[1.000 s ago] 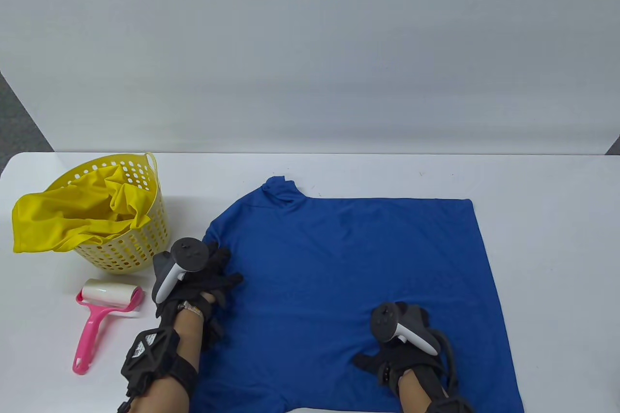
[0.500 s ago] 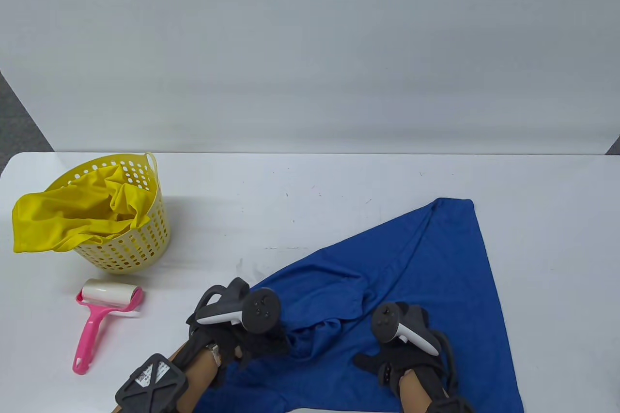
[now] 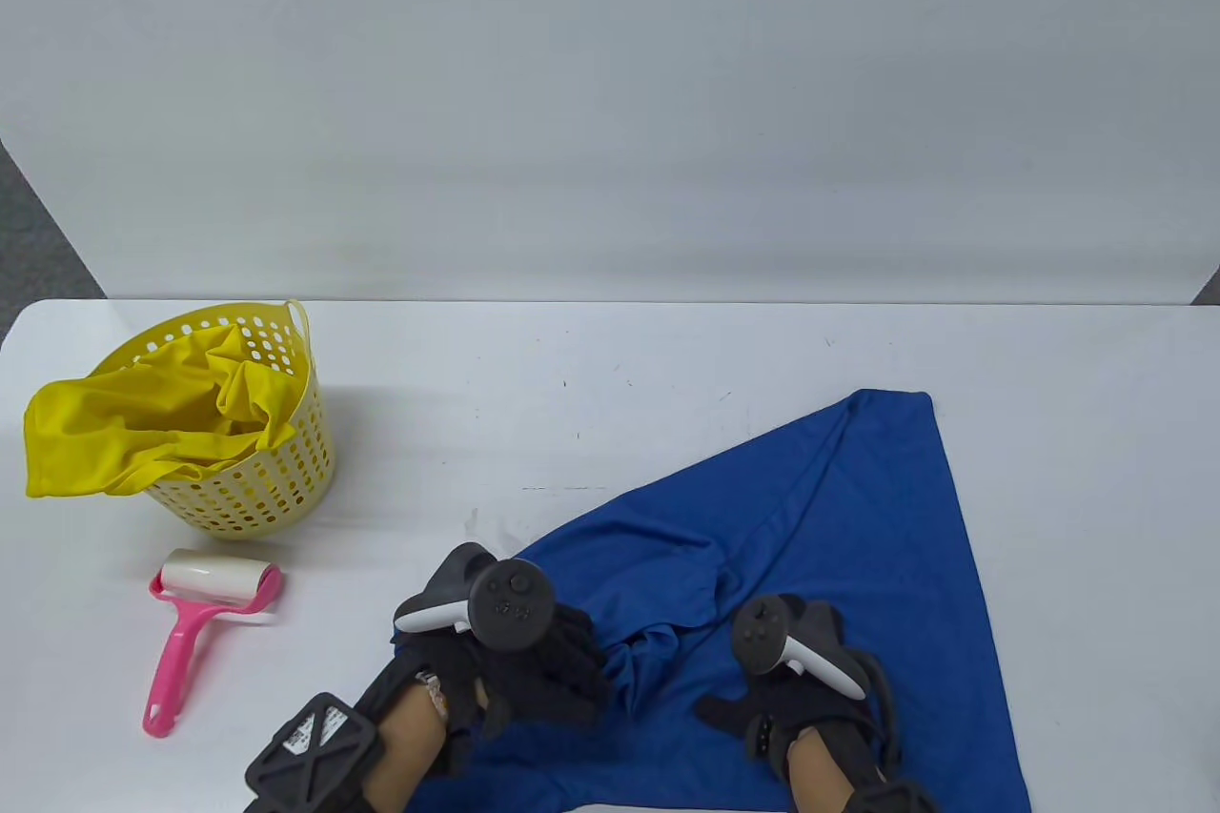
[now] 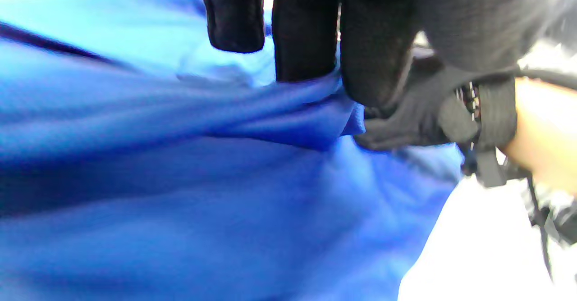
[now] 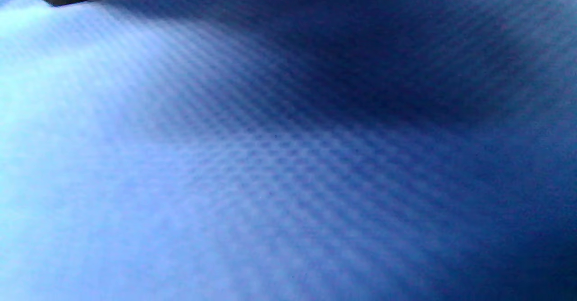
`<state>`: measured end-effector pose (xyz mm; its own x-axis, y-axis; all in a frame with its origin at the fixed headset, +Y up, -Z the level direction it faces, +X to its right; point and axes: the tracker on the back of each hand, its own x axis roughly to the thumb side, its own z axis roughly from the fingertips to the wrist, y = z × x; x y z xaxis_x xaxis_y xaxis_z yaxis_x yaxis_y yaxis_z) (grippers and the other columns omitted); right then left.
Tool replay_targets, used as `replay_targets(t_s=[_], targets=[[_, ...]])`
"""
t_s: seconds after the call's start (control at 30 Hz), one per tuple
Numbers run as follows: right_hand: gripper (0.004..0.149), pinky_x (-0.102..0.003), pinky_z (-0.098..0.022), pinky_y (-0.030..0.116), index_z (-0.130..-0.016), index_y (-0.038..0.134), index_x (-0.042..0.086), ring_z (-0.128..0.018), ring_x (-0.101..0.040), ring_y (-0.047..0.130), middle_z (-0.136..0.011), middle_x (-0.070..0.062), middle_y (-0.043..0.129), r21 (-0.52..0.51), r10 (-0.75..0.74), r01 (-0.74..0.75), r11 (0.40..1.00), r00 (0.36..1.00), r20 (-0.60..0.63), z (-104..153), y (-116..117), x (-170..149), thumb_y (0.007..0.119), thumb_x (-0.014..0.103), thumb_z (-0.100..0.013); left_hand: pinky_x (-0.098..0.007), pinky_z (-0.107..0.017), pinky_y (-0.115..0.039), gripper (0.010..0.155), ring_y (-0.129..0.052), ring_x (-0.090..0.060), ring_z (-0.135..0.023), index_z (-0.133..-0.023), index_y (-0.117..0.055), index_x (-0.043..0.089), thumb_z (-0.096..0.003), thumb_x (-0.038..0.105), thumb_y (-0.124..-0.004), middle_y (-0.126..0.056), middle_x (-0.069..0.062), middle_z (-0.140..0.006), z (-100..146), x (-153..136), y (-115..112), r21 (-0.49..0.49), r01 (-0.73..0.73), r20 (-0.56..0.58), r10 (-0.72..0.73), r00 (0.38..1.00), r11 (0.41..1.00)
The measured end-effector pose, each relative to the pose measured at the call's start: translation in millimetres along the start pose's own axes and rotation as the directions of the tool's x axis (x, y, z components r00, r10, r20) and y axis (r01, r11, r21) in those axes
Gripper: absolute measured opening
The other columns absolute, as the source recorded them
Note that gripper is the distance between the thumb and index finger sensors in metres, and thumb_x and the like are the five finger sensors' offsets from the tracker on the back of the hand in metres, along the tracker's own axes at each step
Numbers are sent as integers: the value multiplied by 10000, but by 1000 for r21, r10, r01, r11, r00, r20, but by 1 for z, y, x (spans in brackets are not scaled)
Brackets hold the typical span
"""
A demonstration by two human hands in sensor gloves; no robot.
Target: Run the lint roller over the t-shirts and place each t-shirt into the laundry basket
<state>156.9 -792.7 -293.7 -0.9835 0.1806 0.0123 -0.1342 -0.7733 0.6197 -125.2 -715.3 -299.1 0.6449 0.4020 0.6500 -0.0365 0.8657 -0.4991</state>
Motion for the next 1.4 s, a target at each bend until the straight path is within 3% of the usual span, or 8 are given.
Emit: replay_targets(t_s=[0.23, 0.43, 0.57, 0.8, 0.9, 0.97, 1.03, 1.4], targets=[[926, -860, -465, 158, -950, -9, 251, -815, -614, -104, -975, -224, -148, -2, -1, 1, 1000, 1000, 1, 0, 0, 0, 596, 682, -396, -691, -764, -498, 562, -737, -379, -1046, -1047, -659, 336, -530, 551, -702, -815, -31, -1061, 18, -19, 14, 464, -63, -217, 183, 959, 884], [923, -859, -466, 154, -949, -12, 253, -815, -612, -107, -975, -221, -150, -3, -2, 2, 1000, 1000, -1, 0, 1, 0, 590, 683, -397, -724, -787, -382, 794, -458, -453, -1156, -1111, -508, 358, -431, 683, -761, -517, -94, -1226, -40, -10, -29, 9, 367, -503, -313, 806, 930], [923, -856, -480, 170, -952, -2, 257, -829, -610, -88, -985, -218, -135, -13, 12, -12, 1000, 1000, -13, 0, 0, 0, 591, 687, -391, -677, -780, -481, 576, -652, -384, -1096, -1040, -639, 336, -514, 558, -711, -698, -33, -1137, -62, -8, -29, -40, 477, -539, -421, 729, 878], [923, -859, -473, 162, -950, -8, 253, -820, -613, -99, -979, -222, -143, -6, 6, -6, 1000, 1000, 0, -1, 0, 0, 590, 685, -396, -639, -714, -648, 458, -988, -278, -766, -887, -893, 285, -498, 505, -794, -1039, 1, -742, -62, -17, 24, -188, 273, -377, -326, 867, 943], [922, -857, -466, 143, -948, -13, 255, -813, -605, -117, -973, -216, -155, -2, -4, 4, 1000, 1000, 7, -2, 1, -1, 590, 684, -398, -549, -661, -725, 458, -1013, -186, -607, -906, -830, 300, -512, 521, -753, -1025, 82, -588, -47, -28, 82, -13, 547, -706, -395, 588, 837], [922, -857, -466, 142, -949, -13, 254, -814, -605, -117, -974, -217, -154, -4, -5, 5, 1000, 1000, 9, -1, 1, -1, 590, 683, -399, -563, -744, -631, 508, -903, -222, -898, -1038, -627, 311, -561, 469, -692, -917, 79, -911, -13, -45, 119, 206, 706, -923, -105, 370, 678], [921, -856, -466, 141, -950, -12, 254, -814, -605, -117, -974, -216, -154, -4, -6, 6, 1000, 1000, 9, -2, 1, -1, 589, 683, -400, -725, -798, -225, 893, -6, -483, -1122, -1077, 27, 281, -560, 518, -662, 54, -95, -1191, -1, -64, 120, 255, 484, -924, 63, 377, 837], [912, -852, -468, 136, -951, -11, 261, -816, -597, -122, -978, -209, -154, -5, -10, 10, 1000, 1000, 8, -2, 1, -1, 585, 683, -404, -675, -771, -521, 823, -664, -428, -1105, -1130, -461, 304, -434, 698, -661, -660, -75, -1185, -17, -90, 25, 76, 227, -782, -84, 618, 971]])
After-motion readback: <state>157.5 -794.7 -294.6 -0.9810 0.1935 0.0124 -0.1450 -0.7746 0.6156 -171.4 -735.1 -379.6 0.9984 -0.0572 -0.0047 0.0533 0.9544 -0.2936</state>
